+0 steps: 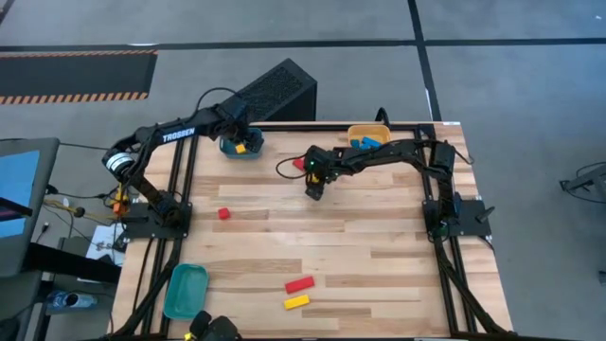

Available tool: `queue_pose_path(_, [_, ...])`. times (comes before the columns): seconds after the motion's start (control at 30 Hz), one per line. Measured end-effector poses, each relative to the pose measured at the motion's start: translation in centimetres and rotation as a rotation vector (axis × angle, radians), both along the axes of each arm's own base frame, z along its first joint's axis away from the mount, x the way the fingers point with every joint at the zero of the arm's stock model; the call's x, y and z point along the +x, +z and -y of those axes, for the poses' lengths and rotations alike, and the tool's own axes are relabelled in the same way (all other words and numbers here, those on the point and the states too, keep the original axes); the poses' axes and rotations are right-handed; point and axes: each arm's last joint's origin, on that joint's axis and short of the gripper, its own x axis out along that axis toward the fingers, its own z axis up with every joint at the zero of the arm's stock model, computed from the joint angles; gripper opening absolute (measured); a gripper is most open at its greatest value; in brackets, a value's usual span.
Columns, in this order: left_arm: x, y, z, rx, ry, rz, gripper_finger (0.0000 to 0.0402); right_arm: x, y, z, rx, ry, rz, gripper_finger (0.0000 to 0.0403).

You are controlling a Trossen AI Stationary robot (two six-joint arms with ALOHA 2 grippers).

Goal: Sort & place blocks by color
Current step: Put the top yellow block into the green bin

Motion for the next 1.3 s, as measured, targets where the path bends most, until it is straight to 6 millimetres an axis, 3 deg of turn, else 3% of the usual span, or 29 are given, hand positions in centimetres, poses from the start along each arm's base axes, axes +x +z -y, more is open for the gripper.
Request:
queue_pose_path(0.27, [1.2,2.4,0.5,0.03,-0.055,0.086,0.0261,-0.4,0.4,-0.2,0.016,0.007,-0.019,0.0115])
queue_pose_path(0.4, [1.6,3.7,1.0,0.087,-0.103,0.119,0.0261,-1.2,2.3,-0.3,0.07,0.024,0.003,0.0113])
queue_pose_path(0.53, [2.1,4.1,1.3,0.061,-0.143,0.196,0.0261,-1.8,6.7,-0.1,-0.023,0.056,0.133,0.0113])
queue_pose_path(0.73, [4.3,5.0,2.6,-0.071,-0.308,0.488,0.0261,-3.2,12.6,-0.3,-0.237,0.092,0.291,0.0113])
queue_pose_path(0.83, [5.9,6.0,3.6,-0.04,-0.447,0.61,0.0261,-3.8,14.7,-0.4,-0.271,0.084,0.376,0.0113])
queue_pose_path(1.07, [9.4,7.7,7.3,0.214,-0.725,0.703,0.0261,-4.9,18.1,-0.9,-0.299,0.047,0.533,0.0113])
queue_pose_path(1.3, [10.5,8.5,8.5,0.321,-0.63,0.733,0.0261,-5.2,19.1,-2.0,-0.372,0.128,0.547,0.0113])
